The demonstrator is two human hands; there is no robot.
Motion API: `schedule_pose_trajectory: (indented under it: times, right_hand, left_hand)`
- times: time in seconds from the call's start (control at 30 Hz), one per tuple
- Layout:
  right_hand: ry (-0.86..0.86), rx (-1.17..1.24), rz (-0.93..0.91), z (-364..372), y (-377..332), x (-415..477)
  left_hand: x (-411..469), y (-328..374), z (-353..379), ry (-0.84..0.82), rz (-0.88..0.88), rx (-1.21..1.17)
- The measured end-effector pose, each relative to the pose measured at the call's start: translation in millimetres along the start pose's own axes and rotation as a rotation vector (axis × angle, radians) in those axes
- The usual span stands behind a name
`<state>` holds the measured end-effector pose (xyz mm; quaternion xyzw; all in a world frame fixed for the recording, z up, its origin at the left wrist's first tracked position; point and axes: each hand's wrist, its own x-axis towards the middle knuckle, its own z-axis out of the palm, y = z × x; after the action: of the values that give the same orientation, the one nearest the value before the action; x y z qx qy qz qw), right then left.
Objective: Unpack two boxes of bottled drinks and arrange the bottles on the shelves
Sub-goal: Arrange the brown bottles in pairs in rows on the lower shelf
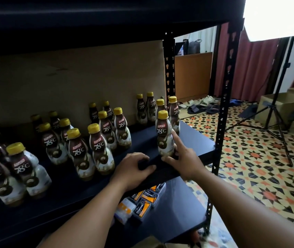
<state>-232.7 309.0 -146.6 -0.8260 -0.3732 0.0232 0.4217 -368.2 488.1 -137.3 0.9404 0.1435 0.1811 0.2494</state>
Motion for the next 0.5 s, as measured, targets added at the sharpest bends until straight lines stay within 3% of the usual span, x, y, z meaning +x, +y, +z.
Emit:
schedule_pose_trajectory:
  times: [0.23, 0.5]
  right_hand:
    - [-0.150, 0.101, 0.001, -14.6, 4.3, 7.9]
    - [-0.260, 0.020, -0.034, -23.0, -1.4, 7.0]
  left_hand:
    - [-0.6, 0.5, -0.2, -0.015, -0.002, -0.005]
    - [-4.2, 0.7, -1.6, -0.017, -0.048, -0.032]
